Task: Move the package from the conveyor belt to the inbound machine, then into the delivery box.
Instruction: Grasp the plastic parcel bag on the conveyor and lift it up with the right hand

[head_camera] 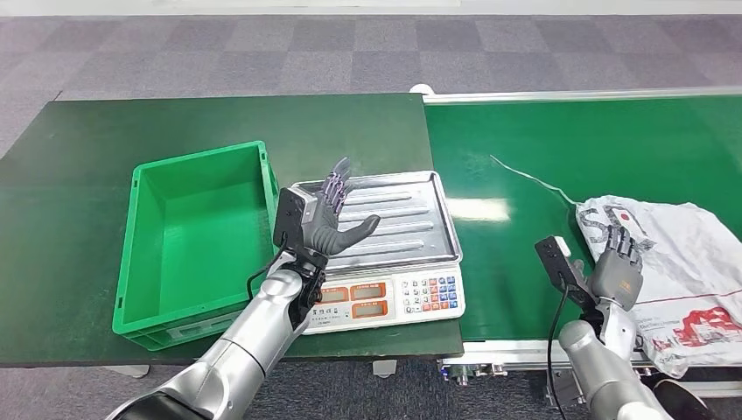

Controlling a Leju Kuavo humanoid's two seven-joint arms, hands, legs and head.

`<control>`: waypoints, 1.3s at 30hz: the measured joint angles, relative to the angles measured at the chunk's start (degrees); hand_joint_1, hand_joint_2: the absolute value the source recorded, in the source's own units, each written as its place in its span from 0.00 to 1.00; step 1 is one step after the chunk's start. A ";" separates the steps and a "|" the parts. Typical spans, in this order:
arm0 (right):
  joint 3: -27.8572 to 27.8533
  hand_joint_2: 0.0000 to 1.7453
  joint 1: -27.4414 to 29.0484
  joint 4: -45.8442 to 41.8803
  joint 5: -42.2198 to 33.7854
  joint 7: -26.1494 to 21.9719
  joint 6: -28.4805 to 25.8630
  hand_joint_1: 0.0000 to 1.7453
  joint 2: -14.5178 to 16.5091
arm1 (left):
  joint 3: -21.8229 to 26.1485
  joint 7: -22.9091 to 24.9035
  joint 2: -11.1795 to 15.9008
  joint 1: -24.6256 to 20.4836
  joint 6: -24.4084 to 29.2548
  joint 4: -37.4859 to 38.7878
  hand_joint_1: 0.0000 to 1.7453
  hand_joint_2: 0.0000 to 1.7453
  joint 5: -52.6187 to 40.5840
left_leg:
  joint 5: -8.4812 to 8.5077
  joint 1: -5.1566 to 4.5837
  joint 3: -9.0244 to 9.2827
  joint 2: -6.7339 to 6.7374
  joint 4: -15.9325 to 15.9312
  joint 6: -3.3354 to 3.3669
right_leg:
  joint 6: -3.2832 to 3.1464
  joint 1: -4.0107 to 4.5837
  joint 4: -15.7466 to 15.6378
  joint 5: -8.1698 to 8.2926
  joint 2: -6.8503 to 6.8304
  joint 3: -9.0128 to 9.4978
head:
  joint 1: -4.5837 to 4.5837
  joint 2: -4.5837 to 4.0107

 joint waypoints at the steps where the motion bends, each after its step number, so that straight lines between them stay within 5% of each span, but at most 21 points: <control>1: -0.21 1.00 0.05 -0.07 0.28 -0.03 0.02 0.00 0.01 | 0.00 0.01 0.01 0.00 0.01 0.00 0.00 1.00 -0.03 | 0.00 0.00 0.00 0.00 0.00 0.00 | 0.00 0.00 0.00 0.00 0.00 0.00 | 0.00 -0.01; 10: -0.40 1.00 -2.20 0.22 1.37 -1.21 0.04 0.00 0.32 | 0.02 -4.22 0.83 1.98 0.95 -1.08 0.00 1.00 -1.22 | 0.00 0.00 -0.02 0.00 0.00 0.00 | 0.00 0.00 0.00 0.00 0.00 0.00 | 0.01 -0.01; 29: 0.41 1.00 -12.70 5.90 6.18 2.53 1.61 0.00 3.78 | 0.90 1.88 2.25 -1.09 4.19 -2.61 0.00 1.00 1.22 | 0.07 0.00 -0.02 -0.01 0.00 0.04 | 0.04 0.01 0.01 0.03 -0.02 0.00 | 0.00 -0.01; 39: 1.06 1.00 -12.10 6.88 5.04 1.49 1.99 0.00 3.76 | 1.51 -1.35 2.50 3.76 4.56 -4.57 0.00 1.00 1.04 | 0.04 0.00 -0.03 -0.03 0.00 0.06 | 0.06 -0.05 0.01 0.02 -0.03 -0.03 | 0.01 -0.01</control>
